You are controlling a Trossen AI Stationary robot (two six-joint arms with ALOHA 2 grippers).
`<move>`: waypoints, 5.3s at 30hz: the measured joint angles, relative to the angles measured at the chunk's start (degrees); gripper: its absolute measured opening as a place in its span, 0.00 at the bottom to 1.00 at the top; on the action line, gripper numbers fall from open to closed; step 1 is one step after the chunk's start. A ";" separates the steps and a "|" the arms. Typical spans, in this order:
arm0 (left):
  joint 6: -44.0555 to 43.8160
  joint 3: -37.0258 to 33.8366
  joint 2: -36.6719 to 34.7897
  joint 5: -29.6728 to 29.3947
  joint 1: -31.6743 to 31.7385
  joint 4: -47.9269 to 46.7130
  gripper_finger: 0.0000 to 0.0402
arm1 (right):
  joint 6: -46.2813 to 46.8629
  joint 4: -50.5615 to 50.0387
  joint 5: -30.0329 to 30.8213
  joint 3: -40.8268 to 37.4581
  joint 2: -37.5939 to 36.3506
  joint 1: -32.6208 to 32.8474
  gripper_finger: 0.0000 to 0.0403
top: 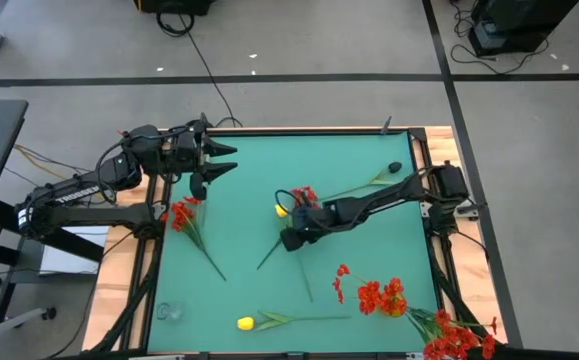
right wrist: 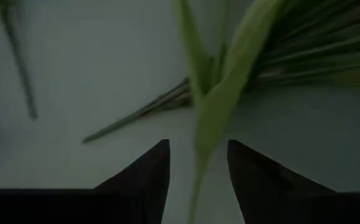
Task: Sort flowers into vase by color
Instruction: Put the top yellow flower into the yellow flower vase, then put the yellow flower into the yellow flower vase
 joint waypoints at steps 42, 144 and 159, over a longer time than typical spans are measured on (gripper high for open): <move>0.02 0.04 0.00 -0.01 0.00 0.76 0.50 | -19.62 -32.69 42.69 -3.52 -50.72 17.25 0.00; 0.02 -0.02 0.00 0.01 -0.02 0.76 0.50 | -62.87 45.36 47.99 -35.13 -82.04 37.52 0.48; 1.11 -0.02 -0.02 0.01 -0.02 0.83 0.50 | -28.47 38.12 52.49 -24.74 -50.17 14.88 0.48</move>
